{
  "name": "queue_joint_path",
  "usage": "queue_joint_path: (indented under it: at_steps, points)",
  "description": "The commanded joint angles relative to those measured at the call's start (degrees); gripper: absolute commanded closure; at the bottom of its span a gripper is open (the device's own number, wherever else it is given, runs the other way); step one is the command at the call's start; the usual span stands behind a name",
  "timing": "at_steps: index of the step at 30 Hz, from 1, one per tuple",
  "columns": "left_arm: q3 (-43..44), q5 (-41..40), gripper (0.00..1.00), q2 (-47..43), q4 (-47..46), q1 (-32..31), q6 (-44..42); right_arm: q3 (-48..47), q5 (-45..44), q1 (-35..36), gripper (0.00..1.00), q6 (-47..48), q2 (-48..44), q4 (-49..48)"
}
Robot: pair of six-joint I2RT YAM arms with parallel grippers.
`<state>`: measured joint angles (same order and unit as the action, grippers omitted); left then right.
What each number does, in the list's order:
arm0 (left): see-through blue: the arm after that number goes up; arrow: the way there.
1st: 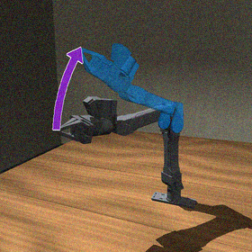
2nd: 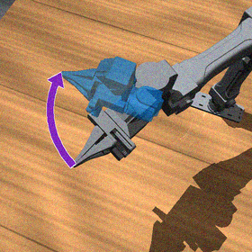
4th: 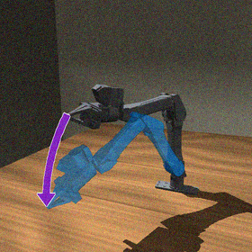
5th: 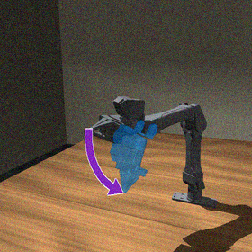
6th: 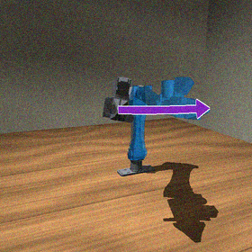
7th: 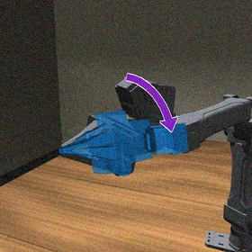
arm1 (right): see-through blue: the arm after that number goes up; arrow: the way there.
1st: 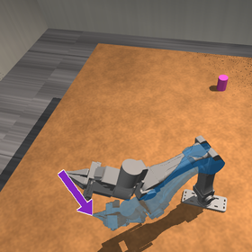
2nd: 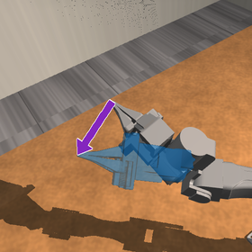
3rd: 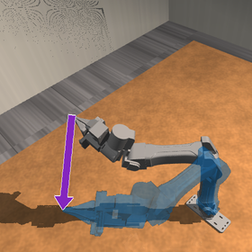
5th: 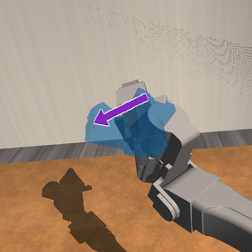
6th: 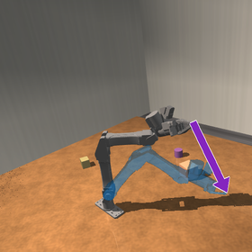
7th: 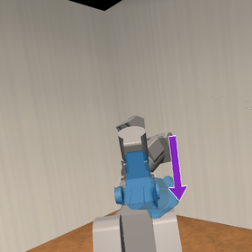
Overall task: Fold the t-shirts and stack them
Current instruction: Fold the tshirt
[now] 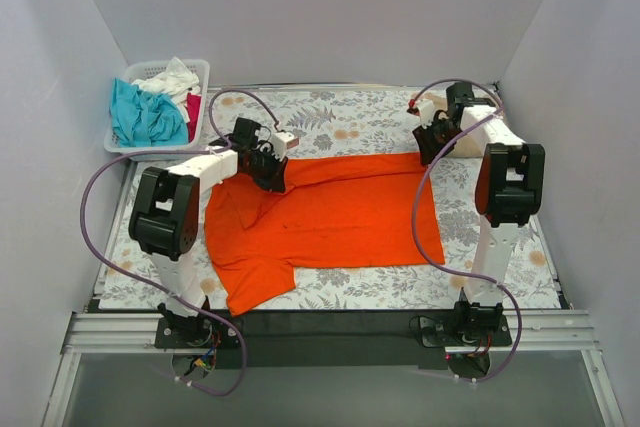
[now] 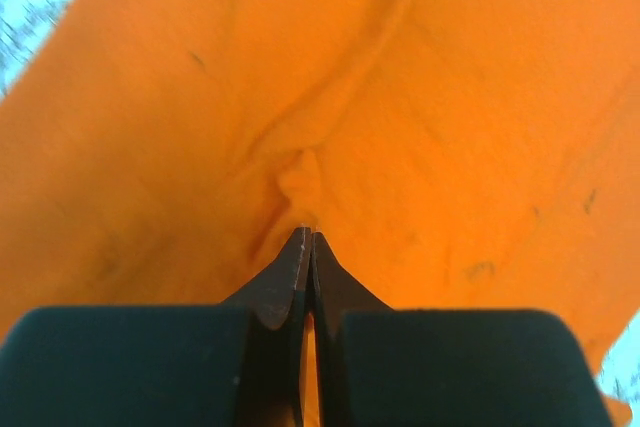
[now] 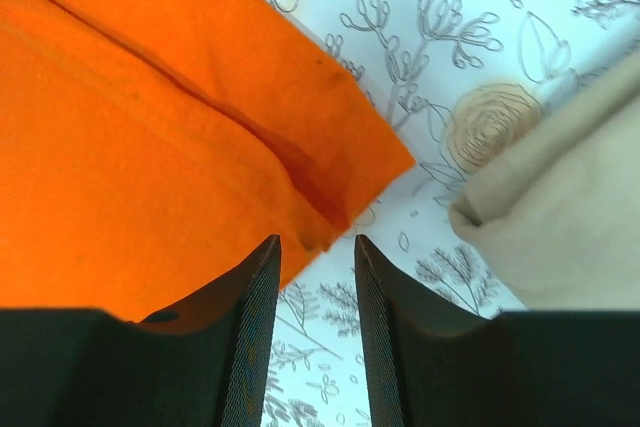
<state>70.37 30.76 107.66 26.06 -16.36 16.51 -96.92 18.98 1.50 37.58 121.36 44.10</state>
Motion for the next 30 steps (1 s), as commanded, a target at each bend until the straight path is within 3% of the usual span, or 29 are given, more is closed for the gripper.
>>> queue_joint_path:
  at_steps: [1, 13, 14, 16, 21, 30]
  points:
    - [-1.98, 2.28, 1.0, -5.79, 3.55, -1.13, -3.76, -4.05, 0.88, -0.88, 0.63, 0.04, -4.11, 2.04]
    - [-6.3, 0.88, 1.0, -4.91, 5.14, -3.32, -4.65, -11.0, 5.89, 1.58, 0.64, -5.85, 1.6, 3.54]
    - [-6.38, 0.27, 0.99, -4.48, 4.79, -3.41, -4.65, -11.01, 5.72, 2.01, 0.65, -5.77, 2.21, 3.63]
    - [-5.95, -0.53, 0.87, -4.12, 4.44, -3.42, -3.95, -10.13, 4.75, 2.37, 0.66, -5.24, 2.56, 3.54]
    - [-4.89, -1.41, 0.77, -3.07, 4.0, -3.42, -3.16, -9.69, 1.94, 2.72, 0.66, -4.1, 4.41, 3.37]
    - [-4.1, -1.67, 0.75, -2.72, 4.17, -3.42, -3.15, -8.2, -0.35, 2.63, 0.66, -2.61, 5.73, 3.45]
